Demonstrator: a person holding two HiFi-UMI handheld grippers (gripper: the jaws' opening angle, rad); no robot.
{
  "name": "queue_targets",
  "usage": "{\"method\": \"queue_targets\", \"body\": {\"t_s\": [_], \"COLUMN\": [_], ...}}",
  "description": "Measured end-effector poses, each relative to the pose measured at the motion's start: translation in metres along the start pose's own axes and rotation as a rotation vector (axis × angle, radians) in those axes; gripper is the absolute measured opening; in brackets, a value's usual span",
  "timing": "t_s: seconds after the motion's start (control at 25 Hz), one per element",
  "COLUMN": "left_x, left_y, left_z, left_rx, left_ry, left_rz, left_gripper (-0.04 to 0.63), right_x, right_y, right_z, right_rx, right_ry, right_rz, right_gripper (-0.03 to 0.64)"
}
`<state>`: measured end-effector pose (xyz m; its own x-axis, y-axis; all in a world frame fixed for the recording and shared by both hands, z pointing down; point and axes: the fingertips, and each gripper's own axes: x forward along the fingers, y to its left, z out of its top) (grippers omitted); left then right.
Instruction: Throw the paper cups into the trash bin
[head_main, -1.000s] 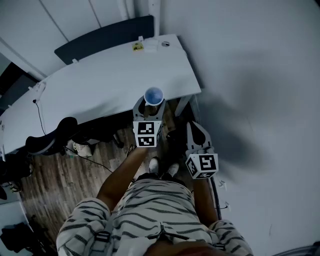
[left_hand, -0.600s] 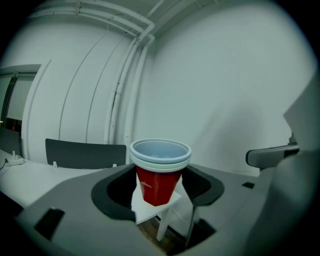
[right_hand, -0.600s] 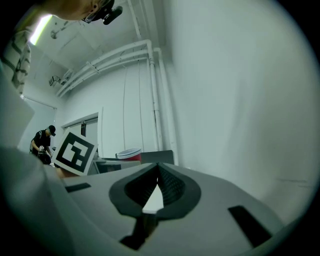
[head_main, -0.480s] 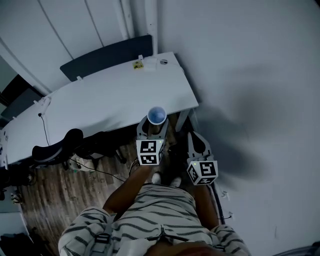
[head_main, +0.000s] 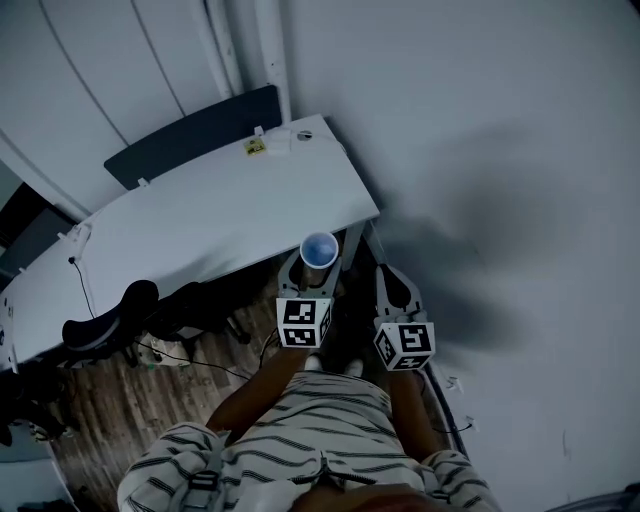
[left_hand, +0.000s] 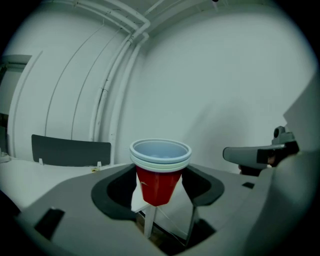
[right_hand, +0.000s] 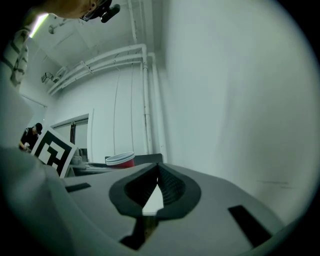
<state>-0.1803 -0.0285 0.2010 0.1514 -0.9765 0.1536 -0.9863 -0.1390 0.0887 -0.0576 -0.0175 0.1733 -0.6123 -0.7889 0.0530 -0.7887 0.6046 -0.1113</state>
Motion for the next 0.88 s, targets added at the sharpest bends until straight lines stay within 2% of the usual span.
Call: {"method": "queue_targets", "body": {"t_s": [0.24,0.6,0.88], "left_x": [0.007,0.011,0.018], "left_y": [-0.038,-0.1,-0.137], "left_z": [-0.007,-0.046,-0.083], "left_rx": [0.039,0.072,0.091], "left_ry": [0.015,0.118,0.207], "left_rz": [-0.106,-0.278,-0.383], "left_gripper": [0.301,0.301,0.301], "right_x": [-0.025,-0.066,-0.095], "right_y": [-0.025,-0.059,-0.079], "right_z": [-0.005,-0.034,-0.062], "right_rx": [0.009,0.062,0.103], "right_ry": [0.0,0.048,0.091], "right_rz": [-0.104,-0.237,-0.324], "right_gripper": [0.017,0.017,0.018]}}
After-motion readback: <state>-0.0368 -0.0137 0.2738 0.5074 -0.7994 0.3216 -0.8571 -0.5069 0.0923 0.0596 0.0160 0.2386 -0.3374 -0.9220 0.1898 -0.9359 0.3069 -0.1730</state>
